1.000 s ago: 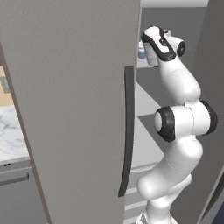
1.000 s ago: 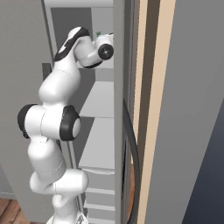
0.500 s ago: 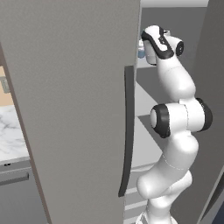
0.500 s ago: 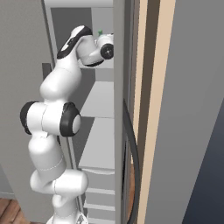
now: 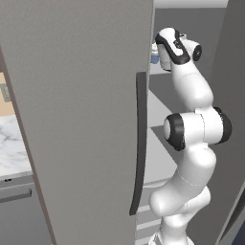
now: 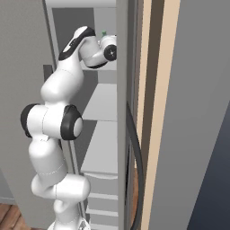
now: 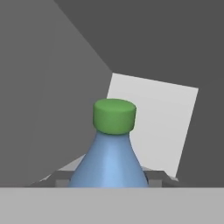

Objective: Take the bottled waters from the counter and place them in the freezer to freeze. Close the freezer door after placing the bottles.

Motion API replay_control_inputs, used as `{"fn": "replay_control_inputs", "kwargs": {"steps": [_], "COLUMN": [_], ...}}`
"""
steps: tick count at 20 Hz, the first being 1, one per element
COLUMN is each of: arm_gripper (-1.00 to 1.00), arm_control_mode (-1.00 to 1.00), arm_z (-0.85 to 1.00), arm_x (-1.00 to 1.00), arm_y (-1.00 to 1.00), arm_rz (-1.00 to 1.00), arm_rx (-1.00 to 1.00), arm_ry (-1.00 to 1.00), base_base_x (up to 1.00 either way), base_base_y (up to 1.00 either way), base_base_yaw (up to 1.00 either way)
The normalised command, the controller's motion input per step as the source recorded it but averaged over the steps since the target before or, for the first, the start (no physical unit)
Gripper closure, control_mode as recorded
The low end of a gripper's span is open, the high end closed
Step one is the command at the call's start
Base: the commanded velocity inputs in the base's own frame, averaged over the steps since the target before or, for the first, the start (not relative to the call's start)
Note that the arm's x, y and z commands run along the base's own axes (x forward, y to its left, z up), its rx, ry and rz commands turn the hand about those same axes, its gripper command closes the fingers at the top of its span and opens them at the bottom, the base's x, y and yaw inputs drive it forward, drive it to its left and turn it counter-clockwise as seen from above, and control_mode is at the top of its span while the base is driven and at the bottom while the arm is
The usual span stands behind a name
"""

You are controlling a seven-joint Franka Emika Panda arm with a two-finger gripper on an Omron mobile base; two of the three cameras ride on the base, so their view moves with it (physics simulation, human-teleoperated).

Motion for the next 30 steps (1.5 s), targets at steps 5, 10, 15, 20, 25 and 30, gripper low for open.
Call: {"fn": "replay_control_inputs", "kwargs": {"steps": [5,10,15,20,25,30], "arm_gripper": [1.00,1.00,-1.00,-1.00,-1.00,-1.00], "arm_control_mode": [-1.00,-1.00,-1.00,-1.00,-1.00,-1.00], "arm_z": [-0.11,-0.07,-0.03,0.00,0.00,0.00], "arm_x": [0.01,0.04,0.06,0.04,0.00,0.00], "arm_y": [0.00,0.00,0.00,0.00,0.00,0.00], "arm_rz": [0.00,0.00,0.00,0.00,0.00,0.00], "arm_rx": [0.02,0.01,0.00,0.00,0.00,0.00], "arm_ry": [0.00,0.00,0.00,0.00,0.00,0.00], "base_base_x": [0.00,0.00,0.00,0.00,0.00,0.00], "base_base_y": [0.00,0.00,0.00,0.00,0.00,0.00], "base_base_yaw": [0.00,0.00,0.00,0.00,0.00,0.00]}}
